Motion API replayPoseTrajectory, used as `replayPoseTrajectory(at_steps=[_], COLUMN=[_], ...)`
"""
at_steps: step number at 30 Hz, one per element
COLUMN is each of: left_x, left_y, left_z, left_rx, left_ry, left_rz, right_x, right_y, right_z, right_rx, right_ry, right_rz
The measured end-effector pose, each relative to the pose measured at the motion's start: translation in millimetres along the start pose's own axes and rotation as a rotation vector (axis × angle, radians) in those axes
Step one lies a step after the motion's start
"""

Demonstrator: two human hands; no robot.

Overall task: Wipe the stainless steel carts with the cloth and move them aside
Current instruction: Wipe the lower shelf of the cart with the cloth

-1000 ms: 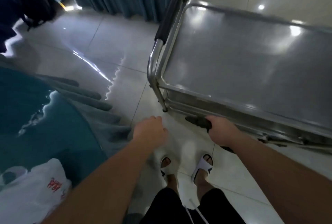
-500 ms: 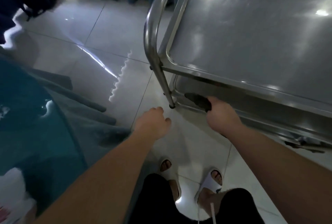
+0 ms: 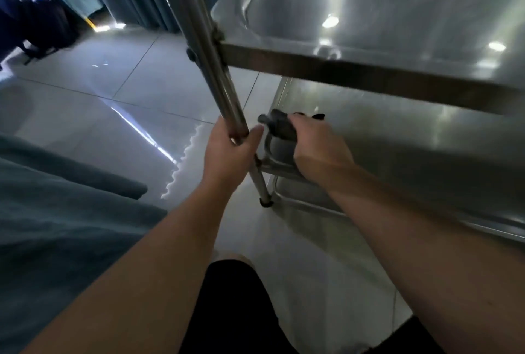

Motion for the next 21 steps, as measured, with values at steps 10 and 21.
replayPoseTrajectory(at_steps=[10, 21], left_x=[34, 44], left_y=[16, 23], left_z=[-23, -31], left_rx=[0.129, 0.208], left_ry=[-0.376, -0.353], left_rz=[0.192, 0.344], right_x=[89, 58], right_y=[15, 175], right_z=[42, 75], right_rx=[-0.234, 0.047], right_ry=[-0.086, -0.349], right_rz=[-0.223, -0.055])
Point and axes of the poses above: each hand's wrist, its own y-axis towards the middle knuckle, its own x-axis out of the palm, z = x × y, the point moved 2 cm from there along y, towards the middle knuckle, and after that the axes turned 3 degrees about z, right-handed, at the moved point
